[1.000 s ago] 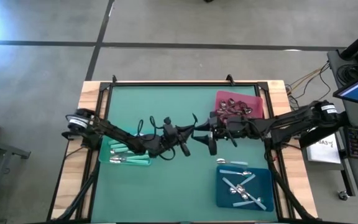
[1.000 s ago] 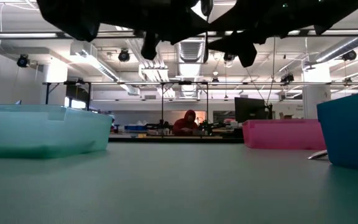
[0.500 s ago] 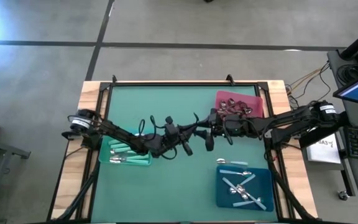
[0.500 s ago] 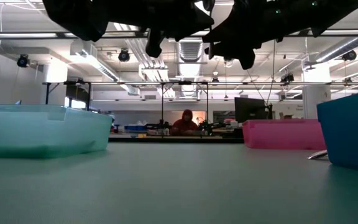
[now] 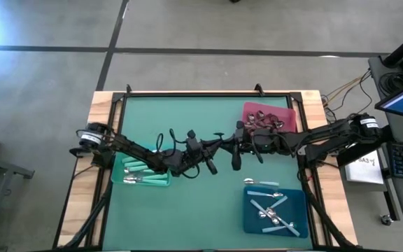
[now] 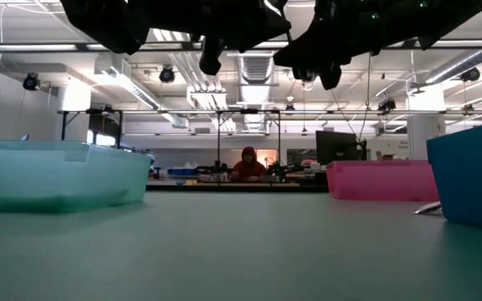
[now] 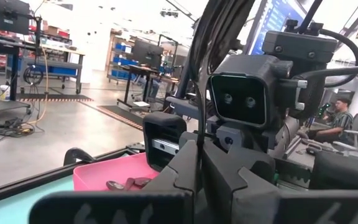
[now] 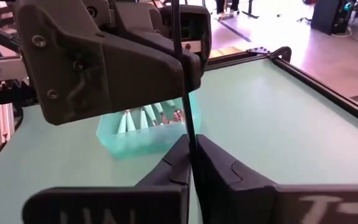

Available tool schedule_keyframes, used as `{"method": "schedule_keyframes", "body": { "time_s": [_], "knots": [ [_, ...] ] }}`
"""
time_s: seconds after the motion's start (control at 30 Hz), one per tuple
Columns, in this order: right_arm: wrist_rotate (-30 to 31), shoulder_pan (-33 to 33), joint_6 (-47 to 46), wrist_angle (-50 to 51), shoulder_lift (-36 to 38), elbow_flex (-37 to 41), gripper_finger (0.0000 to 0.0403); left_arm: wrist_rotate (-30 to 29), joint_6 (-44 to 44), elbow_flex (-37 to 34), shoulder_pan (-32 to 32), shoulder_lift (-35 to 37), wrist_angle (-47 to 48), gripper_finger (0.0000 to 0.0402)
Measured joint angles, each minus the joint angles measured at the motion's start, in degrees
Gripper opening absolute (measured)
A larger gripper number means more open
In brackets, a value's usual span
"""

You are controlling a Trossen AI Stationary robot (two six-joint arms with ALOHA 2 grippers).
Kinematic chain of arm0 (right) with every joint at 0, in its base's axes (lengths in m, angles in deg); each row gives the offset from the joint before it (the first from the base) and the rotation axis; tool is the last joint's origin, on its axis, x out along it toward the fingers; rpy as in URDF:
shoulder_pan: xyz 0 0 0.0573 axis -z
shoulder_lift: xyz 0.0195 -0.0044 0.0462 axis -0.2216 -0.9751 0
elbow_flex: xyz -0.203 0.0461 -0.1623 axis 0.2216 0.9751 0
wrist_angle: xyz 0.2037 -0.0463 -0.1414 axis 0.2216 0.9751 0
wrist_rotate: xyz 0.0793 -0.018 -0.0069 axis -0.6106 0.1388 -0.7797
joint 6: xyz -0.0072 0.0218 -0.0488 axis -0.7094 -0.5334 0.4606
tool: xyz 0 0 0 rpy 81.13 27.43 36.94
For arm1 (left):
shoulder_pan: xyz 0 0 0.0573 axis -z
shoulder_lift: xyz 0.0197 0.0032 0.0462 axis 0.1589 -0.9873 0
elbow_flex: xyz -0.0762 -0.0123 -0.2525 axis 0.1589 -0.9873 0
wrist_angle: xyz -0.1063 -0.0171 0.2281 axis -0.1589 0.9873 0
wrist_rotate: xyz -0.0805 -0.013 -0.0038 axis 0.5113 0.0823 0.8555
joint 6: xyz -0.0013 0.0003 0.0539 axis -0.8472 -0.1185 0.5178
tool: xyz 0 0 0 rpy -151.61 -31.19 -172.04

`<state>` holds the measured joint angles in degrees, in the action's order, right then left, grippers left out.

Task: Sort silverware by color (type)
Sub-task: Put the black spoon into the red bin

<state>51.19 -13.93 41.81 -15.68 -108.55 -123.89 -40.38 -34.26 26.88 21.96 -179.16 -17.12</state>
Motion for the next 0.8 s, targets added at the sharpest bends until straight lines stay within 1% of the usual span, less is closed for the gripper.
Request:
{"method": "schedule_keyframes", "body": {
  "time_s": [0.2,0.27,0.37,0.43,0.53,0.6,0.67,0.8],
  "knots": [
    [-0.5,1.3,1.2,1.7,1.9,0.0,0.0009,0.2,0.0,0.0,0.0,0.0,0.0,0.0001],
    [-0.4,2.4,1.2,3.2,3.1,0.0,0.0009,-1.4,-0.1,0.1,0.0,0.0,0.0,0.0001],
    [3.9,4.8,0.5,5.6,5.3,0.0,0.0007,-1.5,-0.1,0.0,0.4,0.0,0.4,0.0002],
    [4.9,6.1,0.5,8.0,6.4,0.0,0.0007,-1.7,-0.1,0.1,0.4,0.0,0.4,0.0002],
    [4.9,9.2,0.9,14.5,8.2,0.0,0.0007,-2.7,-0.1,0.1,0.1,0.0,0.4,0.0001],
    [7.3,11.8,0.7,20.2,9.7,0.0,0.0007,-2.6,-0.1,0.1,0.4,0.1,0.4,0.0001],
    [8.5,14.0,-0.4,26.4,10.9,0.0,0.0007,-2.6,0.0,0.1,0.6,0.1,0.5,0.0001],
    [11.4,18.4,-3.5,39.8,12.8,0.0,0.0007,-3.0,3.3,0.1,0.7,0.3,0.7,0.0001]
  ]
}}
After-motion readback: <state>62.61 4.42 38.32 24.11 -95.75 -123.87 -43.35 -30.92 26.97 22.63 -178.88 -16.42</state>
